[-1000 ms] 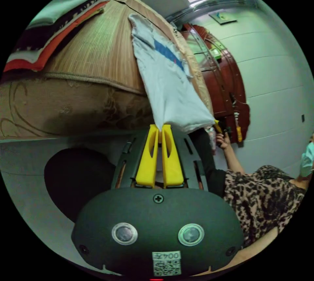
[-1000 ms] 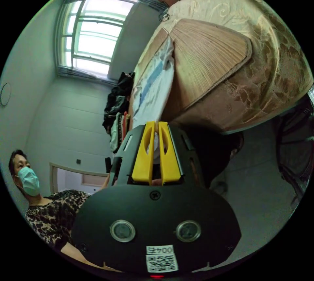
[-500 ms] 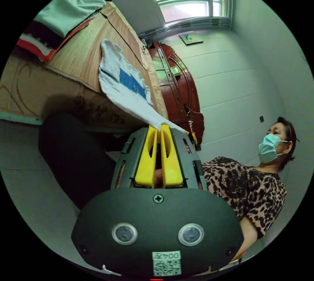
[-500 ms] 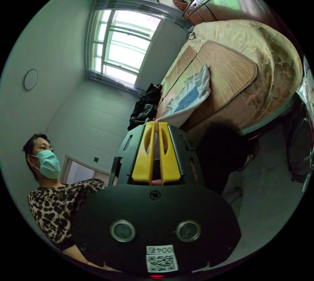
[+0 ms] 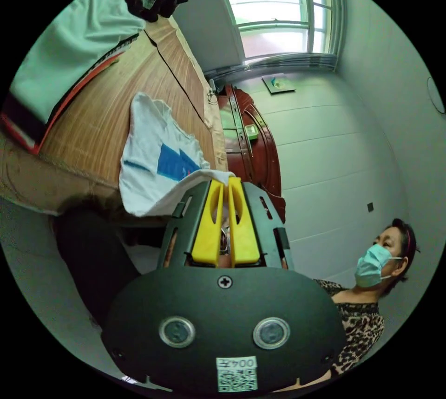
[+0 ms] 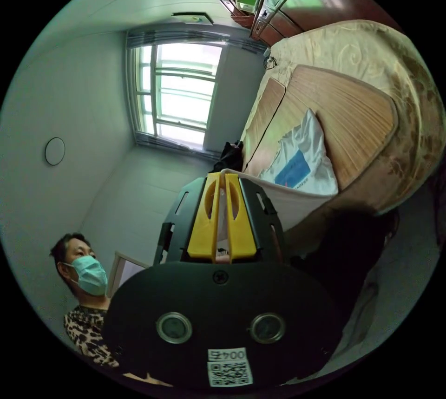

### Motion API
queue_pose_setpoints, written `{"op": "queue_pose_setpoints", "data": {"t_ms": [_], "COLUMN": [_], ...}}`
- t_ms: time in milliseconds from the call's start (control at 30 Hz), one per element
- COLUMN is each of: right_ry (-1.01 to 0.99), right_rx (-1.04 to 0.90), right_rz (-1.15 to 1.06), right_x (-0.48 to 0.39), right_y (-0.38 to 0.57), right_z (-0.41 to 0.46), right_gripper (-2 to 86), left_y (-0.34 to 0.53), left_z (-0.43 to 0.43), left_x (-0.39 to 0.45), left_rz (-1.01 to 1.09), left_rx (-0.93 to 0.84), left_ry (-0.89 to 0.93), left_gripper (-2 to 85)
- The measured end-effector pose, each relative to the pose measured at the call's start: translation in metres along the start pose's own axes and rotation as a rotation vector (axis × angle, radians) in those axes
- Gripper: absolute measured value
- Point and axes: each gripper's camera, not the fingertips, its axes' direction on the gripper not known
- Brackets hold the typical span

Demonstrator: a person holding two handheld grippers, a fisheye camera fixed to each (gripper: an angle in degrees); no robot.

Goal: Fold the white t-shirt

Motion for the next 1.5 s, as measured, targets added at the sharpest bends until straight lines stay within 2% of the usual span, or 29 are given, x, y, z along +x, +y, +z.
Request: {"op": "queue_pose_setpoints", "data": {"t_ms": [200, 367, 567, 733, 867, 967, 1033, 1133, 1233, 1300, 1500], "right_ry": [0.112, 0.216, 0.289, 0.279, 0.266, 0.304, 0.486, 0.624, 0.666, 0.705, 0.943], "right_rx": [-0.048, -0.096, -0.151, -0.128, -0.087, -0.027, -0.048, -0.137, -0.227, -0.283, -0.314], "right_rz": [0.032, 0.110, 0.204, 0.250, 0.194, 0.068, -0.075, -0.279, -0.409, -0.463, -0.458], "right_x": [-0.002, 0.035, 0.103, 0.158, 0.153, 0.119, 0.077, 0.026, -0.009, -0.019, -0.002], "right_y": [-0.098, -0.163, -0.212, -0.223, -0.220, -0.208, -0.190, -0.148, -0.082, -0.040, 0.041], "right_z": [0.082, 0.150, 0.224, 0.260, 0.262, 0.253, 0.251, 0.258, 0.266, 0.271, 0.281], "right_gripper": [2.5, 2.8, 3.3, 8.0, 11.6, 11.9, 11.5, 10.4, 10.2, 10.4, 9.8], "left_y": [-0.131, -0.229, -0.296, -0.307, -0.286, -0.263, -0.241, -0.180, -0.094, -0.018, 0.100], "left_z": [0.064, 0.133, 0.216, 0.251, 0.243, 0.229, 0.227, 0.239, 0.266, 0.284, 0.331], "left_x": [-0.025, -0.094, -0.181, -0.242, -0.252, -0.219, -0.185, -0.128, -0.088, -0.070, -0.069], "left_rz": [-0.064, -0.173, -0.260, -0.313, -0.303, -0.172, -0.068, 0.113, 0.260, 0.359, 0.550], "left_rx": [-0.019, -0.034, -0.070, -0.003, 0.169, 0.256, 0.247, 0.187, 0.043, -0.031, -0.205], "left_ry": [-0.100, -0.168, -0.242, -0.186, -0.130, -0.156, -0.248, -0.371, -0.479, -0.592, -0.804], "left_gripper": [2.9, 3.0, 2.7, 2.1, 2.1, 2.5, 2.7, 3.0, 3.6, 5.0, 9.4]}}
